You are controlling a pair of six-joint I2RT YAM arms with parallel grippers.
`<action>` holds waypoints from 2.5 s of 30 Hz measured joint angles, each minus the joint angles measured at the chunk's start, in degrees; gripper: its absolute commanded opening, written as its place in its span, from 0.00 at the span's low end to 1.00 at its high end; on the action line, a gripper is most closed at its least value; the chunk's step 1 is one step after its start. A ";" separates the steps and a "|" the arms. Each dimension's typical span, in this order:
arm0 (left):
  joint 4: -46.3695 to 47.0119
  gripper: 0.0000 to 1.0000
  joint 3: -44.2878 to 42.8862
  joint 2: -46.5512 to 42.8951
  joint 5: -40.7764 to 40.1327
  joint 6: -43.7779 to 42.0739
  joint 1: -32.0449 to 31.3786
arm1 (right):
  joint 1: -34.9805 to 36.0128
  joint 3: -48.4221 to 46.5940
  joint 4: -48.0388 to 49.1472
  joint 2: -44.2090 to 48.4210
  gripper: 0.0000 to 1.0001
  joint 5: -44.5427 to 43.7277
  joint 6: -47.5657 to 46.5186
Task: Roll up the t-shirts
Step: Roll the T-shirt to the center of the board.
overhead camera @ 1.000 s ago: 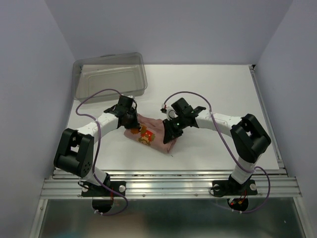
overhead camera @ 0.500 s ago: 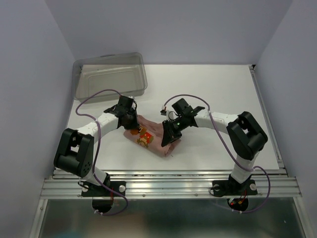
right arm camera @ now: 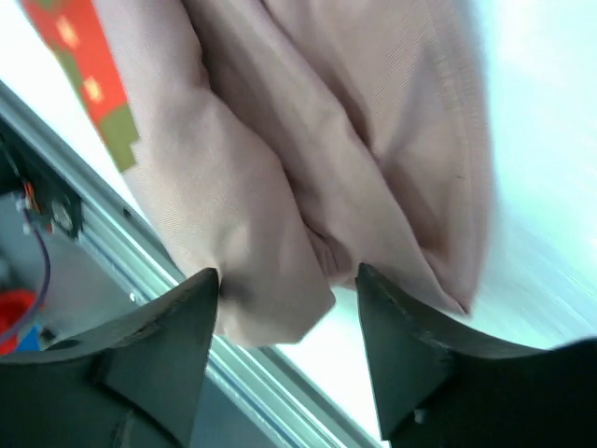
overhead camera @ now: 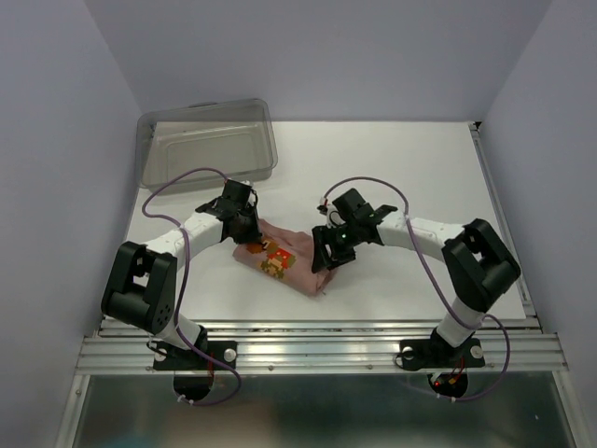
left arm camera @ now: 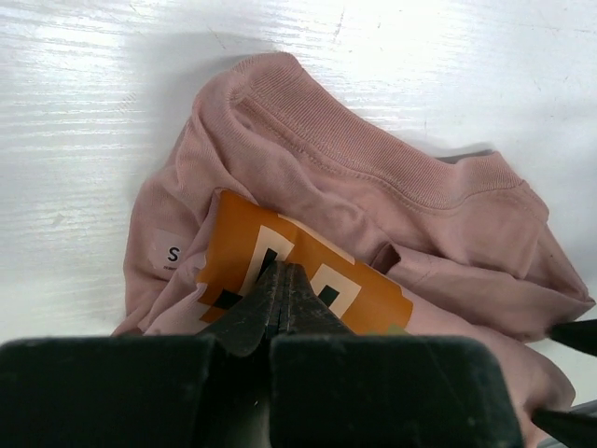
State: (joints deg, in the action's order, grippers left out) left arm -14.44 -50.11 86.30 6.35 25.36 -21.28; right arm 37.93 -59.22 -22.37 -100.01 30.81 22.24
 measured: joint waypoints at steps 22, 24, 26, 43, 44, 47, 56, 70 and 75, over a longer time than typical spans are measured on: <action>-0.11 0.00 0.00 0.00 -1.01 0.00 0.00 | 8.26 0.83 1.66 7.91 0.01 -17.66 3.34; -0.13 0.00 0.00 0.02 -1.09 0.00 0.00 | 8.20 2.69 2.99 6.54 0.01 -19.21 3.52; -0.13 0.00 0.00 0.02 -1.25 0.00 0.00 | 8.20 5.07 4.70 5.75 0.01 -20.31 3.76; -5.99 0.00 -5.97 -8.04 -1.42 0.50 -2.21 | 9.68 -4.98 2.60 10.67 0.01 -19.26 4.52; -5.97 0.00 -5.97 -8.55 -1.18 0.63 -2.80 | 9.86 -5.40 3.21 10.45 0.01 -18.69 4.63; -5.07 0.00 -4.76 -9.35 0.72 1.88 -4.26 | 10.99 -5.95 6.08 8.70 0.01 -16.48 6.08; -3.15 0.00 4.24 -6.82 -1.66 5.20 -4.87 | 12.28 -4.09 10.91 -0.90 0.01 -16.55 7.58; -3.02 0.00 3.41 -3.28 -5.09 5.70 -4.46 | 12.24 -0.57 13.40 0.87 0.01 -19.26 6.01; -6.29 0.00 -0.52 -4.96 -6.51 4.66 -2.64 | 12.50 -1.57 8.68 4.59 0.08 -21.86 3.39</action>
State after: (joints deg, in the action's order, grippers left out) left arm -20.73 -50.63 81.34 -0.16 30.02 -23.92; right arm 50.43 -60.80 -13.69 -95.42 8.95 25.63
